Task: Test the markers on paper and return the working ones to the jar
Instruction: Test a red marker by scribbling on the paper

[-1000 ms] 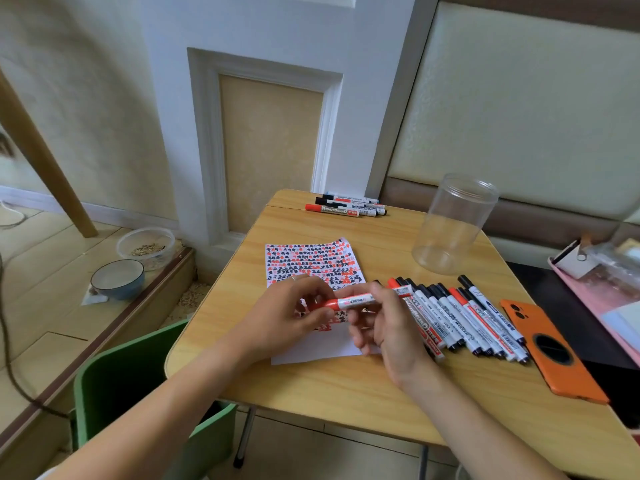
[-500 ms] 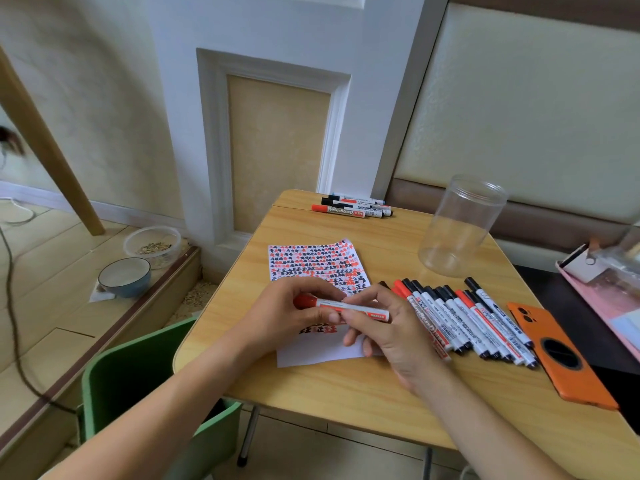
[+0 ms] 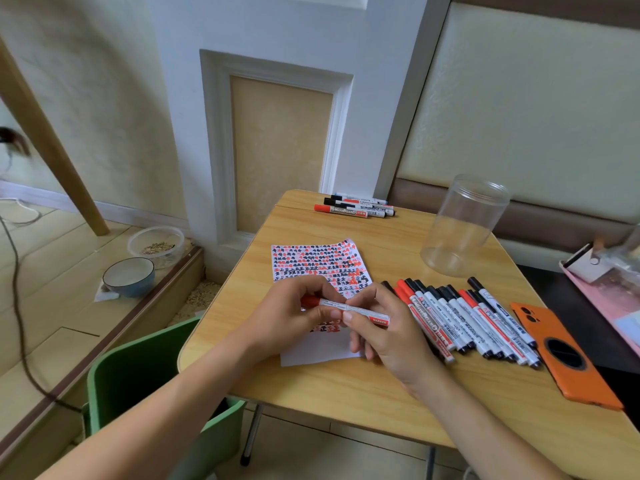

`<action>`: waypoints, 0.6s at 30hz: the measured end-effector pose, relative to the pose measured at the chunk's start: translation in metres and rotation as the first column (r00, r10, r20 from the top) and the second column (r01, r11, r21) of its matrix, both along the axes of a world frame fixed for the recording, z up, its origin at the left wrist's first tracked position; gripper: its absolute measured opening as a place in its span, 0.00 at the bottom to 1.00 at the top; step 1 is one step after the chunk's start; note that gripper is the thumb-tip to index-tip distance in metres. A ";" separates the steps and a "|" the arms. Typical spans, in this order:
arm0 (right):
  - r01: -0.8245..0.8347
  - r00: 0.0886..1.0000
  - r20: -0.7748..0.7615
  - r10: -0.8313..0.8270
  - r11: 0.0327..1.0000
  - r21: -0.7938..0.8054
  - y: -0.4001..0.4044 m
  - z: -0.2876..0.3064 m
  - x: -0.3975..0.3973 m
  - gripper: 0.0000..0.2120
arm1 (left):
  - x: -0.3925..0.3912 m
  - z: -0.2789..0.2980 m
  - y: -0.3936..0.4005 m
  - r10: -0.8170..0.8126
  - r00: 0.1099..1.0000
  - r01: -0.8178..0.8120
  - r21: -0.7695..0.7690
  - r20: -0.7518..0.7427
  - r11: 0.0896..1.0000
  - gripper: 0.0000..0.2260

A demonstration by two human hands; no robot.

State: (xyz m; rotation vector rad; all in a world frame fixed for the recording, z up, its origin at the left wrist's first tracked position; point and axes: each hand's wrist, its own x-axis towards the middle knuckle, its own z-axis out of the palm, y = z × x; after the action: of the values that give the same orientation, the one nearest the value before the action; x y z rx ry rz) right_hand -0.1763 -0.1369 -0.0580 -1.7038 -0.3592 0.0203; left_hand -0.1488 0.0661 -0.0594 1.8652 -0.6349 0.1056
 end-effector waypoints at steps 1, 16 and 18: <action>0.005 1.000 0.000 -0.005 1.000 0.004 0.000 0.001 -0.001 0.06 | 0.000 0.001 -0.001 0.005 1.000 -0.005 0.001 0.007 1.000 0.03; 0.202 0.893 0.449 0.004 0.890 -0.409 0.003 -0.005 -0.007 0.05 | -0.004 0.009 0.004 0.044 0.999 -0.044 0.028 -0.025 0.999 0.10; 0.248 0.852 0.521 0.048 0.841 -0.482 0.005 -0.004 -0.010 0.07 | -0.004 0.008 0.005 0.056 0.998 -0.058 0.064 0.034 0.996 0.10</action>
State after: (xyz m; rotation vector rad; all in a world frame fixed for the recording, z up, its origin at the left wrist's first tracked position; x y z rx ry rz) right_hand -0.1868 -0.1321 -0.0622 -2.2827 -0.7117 -0.4737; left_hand -0.1529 0.0711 -0.0516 1.9485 -0.6140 0.1540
